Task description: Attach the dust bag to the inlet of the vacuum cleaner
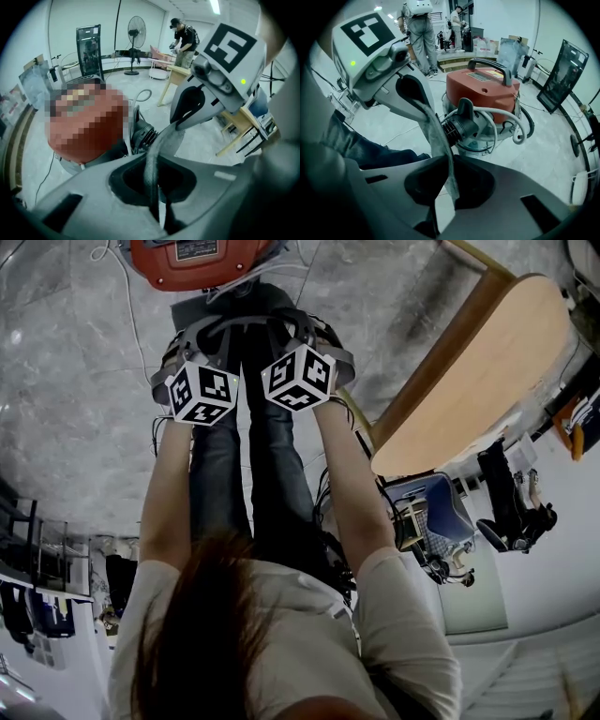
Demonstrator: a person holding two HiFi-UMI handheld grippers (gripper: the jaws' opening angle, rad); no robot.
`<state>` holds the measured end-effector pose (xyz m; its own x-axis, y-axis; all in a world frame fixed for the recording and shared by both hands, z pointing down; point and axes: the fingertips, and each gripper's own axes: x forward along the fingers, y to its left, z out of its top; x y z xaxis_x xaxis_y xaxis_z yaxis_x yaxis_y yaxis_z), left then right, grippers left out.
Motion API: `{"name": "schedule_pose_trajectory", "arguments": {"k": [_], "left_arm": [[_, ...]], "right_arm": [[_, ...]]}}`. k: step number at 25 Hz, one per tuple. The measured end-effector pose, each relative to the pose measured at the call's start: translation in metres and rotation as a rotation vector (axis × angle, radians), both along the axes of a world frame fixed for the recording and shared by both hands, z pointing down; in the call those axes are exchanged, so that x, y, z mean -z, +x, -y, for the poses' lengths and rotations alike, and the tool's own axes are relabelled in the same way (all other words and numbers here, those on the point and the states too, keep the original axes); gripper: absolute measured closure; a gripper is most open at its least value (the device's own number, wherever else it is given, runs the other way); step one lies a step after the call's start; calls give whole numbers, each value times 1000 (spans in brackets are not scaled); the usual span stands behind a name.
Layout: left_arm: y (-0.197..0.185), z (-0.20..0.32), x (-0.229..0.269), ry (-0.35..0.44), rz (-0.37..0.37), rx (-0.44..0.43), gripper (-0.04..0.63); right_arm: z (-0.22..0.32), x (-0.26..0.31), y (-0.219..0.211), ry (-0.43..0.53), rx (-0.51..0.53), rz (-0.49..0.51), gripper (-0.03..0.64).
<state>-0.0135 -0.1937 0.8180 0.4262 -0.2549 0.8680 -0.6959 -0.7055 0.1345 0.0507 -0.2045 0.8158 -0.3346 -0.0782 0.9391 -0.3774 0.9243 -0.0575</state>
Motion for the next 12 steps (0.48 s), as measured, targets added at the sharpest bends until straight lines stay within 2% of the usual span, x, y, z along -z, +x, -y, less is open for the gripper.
{"name": "schedule_pose_trajectory", "arguments": {"k": [3, 5, 9, 12], "left_arm": [[2, 7, -2, 9, -1, -37, 566], [1, 7, -3, 9, -11, -23, 566], [-1, 1, -4, -23, -52, 121, 566], [-3, -1, -2, -18, -51, 159, 567]], "right_arm": [[-2, -1, 2, -7, -56, 7, 583], [1, 1, 2, 9, -66, 11, 583], [17, 2, -4, 39, -22, 4, 578], [23, 2, -9, 34, 22, 0, 575]]}}
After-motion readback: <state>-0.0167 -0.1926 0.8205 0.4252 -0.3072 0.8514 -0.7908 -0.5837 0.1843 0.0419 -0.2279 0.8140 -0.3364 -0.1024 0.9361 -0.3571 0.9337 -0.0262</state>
